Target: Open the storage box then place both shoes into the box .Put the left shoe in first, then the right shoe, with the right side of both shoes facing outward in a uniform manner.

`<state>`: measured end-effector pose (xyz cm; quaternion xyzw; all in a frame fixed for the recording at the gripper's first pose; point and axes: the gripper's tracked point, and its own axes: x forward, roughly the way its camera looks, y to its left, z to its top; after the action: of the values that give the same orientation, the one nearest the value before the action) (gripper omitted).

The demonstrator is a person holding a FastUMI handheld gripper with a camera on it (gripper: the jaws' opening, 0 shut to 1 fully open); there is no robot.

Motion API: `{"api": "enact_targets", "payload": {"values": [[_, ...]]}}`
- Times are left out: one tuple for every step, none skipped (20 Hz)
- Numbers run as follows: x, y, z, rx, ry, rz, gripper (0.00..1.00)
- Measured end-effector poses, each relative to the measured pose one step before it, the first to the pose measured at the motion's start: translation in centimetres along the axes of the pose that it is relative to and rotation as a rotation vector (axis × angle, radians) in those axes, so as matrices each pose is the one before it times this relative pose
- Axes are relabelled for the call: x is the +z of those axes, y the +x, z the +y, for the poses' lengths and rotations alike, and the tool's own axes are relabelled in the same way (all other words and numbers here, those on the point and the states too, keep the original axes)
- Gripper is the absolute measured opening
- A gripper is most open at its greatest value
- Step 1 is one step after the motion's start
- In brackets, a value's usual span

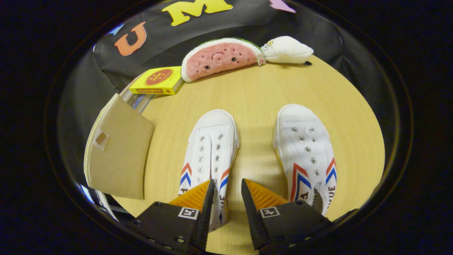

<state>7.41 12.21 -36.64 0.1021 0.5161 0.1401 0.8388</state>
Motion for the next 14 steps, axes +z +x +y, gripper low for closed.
{"api": "enact_targets", "payload": {"values": [[-0.323, 0.486, -0.027, 0.0048, 0.00408, 0.01739, 0.46], [-0.214, 0.101, 0.053, 0.00809, 0.00947, 0.0146, 0.46], [0.243, -0.155, 0.508, 0.04434, 0.02316, 0.00238, 0.46], [-0.268, 0.924, 0.078, 0.0036, 0.02505, 0.00762, 0.32], [-0.169, -0.558, -0.203, -0.00273, 0.00107, 0.01746, 0.18], [0.291, -0.037, 0.15, -0.00095, -0.00062, -0.00831, 0.19], [0.051, -0.1, 0.04, -0.00015, -0.00328, 0.01363, 0.1], [-0.108, -0.026, -0.017, 0.00328, 0.00855, -0.00736, 0.1], [0.199, -0.166, 0.066, 0.007, 0.01016, 0.0168, 0.01], [-0.139, -0.092, 0.118, 0.01406, 0.01983, 0.00113, 0.01], [0.018, -0.179, 0.359, 0.0148, 0.02314, 0.0023, 0.01], [0.072, -0.142, 0.292, 0.01011, 0.01562, -0.00139, 0.01], [-0.026, -0.254, 0.231, 0.0015, 0.00098, -0.00086, 0.0], [-0.073, -0.419, 0.231, 0.00021, -0.00202, -0.00228, 0.01]]}}
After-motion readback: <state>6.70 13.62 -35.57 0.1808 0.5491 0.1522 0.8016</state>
